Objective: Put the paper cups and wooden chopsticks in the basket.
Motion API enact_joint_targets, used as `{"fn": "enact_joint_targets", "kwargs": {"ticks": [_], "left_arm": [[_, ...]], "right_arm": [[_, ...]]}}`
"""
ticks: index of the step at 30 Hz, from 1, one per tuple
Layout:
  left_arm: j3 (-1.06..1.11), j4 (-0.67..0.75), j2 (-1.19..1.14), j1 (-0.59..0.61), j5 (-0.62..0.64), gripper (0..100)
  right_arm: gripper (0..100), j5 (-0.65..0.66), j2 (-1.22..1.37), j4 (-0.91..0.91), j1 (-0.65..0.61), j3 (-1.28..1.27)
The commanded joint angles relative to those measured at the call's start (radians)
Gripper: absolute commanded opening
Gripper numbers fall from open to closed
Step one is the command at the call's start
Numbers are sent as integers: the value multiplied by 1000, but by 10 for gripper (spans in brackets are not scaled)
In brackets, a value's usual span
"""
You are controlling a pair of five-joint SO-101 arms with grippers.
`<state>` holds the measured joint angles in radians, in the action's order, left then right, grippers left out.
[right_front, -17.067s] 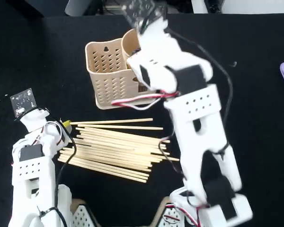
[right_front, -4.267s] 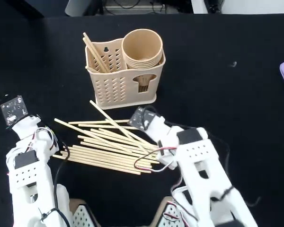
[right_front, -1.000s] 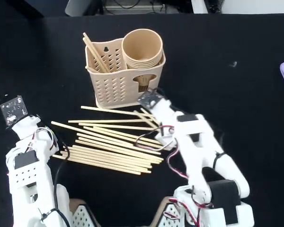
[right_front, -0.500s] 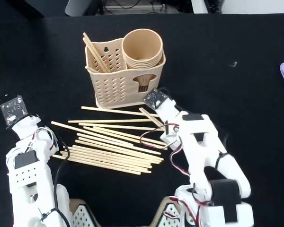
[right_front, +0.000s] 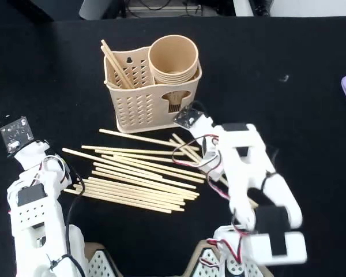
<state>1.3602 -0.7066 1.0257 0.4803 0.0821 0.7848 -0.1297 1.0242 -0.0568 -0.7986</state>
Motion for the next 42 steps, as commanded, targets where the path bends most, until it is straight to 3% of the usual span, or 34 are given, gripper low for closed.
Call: {"fn": "enact_joint_targets", "kwargs": {"ticks": [1, 8, 15, 19, 25, 29, 33, 38, 42], "left_arm": [[-7, 14, 18, -10, 11, 105], [-7, 14, 18, -10, 11, 105], [-7, 14, 18, -10, 11, 105], [-7, 14, 18, -10, 11, 105], [-7, 14, 18, -8, 11, 105], [-7, 14, 18, -10, 11, 105], [-7, 14, 18, -10, 11, 105], [-7, 14, 18, -10, 11, 105], [-7, 14, 18, -10, 11, 105]], "right_arm": [[11, 6, -234, 146, -34, 21], [11, 0, -526, 376, -123, 68], [11, 8, -737, 606, -103, 246], [11, 0, -797, 632, -100, 341], [11, -3, -800, 568, -100, 340], [11, -83, -800, 463, -120, 285], [11, -186, -805, 430, -238, 315], [11, -364, -785, 384, -442, 545], [11, -500, -670, 206, -468, 668]]}}
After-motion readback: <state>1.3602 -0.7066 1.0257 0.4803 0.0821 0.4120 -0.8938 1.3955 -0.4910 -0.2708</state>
